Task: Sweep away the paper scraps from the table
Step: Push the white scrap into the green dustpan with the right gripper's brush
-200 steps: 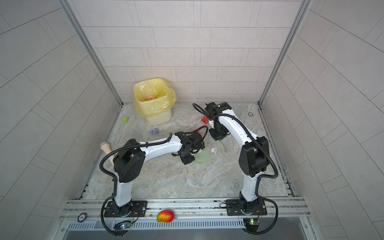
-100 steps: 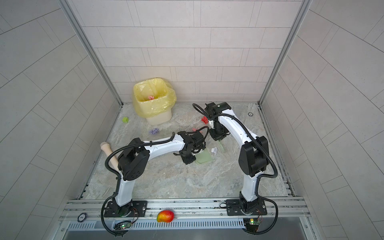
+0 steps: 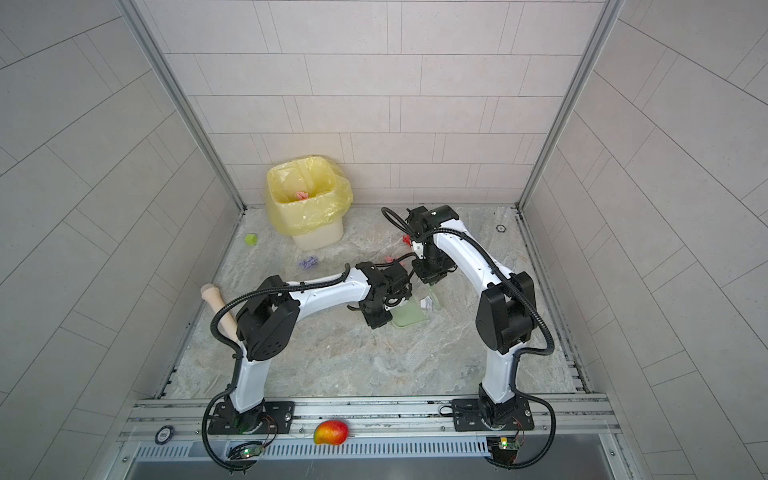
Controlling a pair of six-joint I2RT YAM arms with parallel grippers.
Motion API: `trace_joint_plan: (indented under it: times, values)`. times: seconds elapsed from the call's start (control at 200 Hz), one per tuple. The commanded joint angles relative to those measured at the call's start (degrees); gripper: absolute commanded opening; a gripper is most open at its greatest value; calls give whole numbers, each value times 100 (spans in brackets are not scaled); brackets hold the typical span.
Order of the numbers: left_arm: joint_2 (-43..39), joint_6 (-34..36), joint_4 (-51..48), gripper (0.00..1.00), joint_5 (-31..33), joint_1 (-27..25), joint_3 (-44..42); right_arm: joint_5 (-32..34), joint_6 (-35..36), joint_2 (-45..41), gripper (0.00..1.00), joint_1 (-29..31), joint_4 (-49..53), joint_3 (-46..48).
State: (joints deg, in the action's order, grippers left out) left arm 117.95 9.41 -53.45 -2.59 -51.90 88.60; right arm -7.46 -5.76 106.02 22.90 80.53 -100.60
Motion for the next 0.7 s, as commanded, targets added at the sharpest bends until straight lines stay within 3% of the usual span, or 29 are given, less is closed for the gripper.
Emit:
trace_joint_plan:
  times: [0.0,0.27,0.691]
  values:
    - [97,-72,-148,0,-34,-31,124,-571,-152,-257,0,117,117,6]
    - [97,-88,-124,0,-47,-31,110,-1309,-517,-716,0,164,-239,484]
    - [-88,-115,18,0,-22,-33,-38,-709,-501,-1028,0,-312,-12,526]
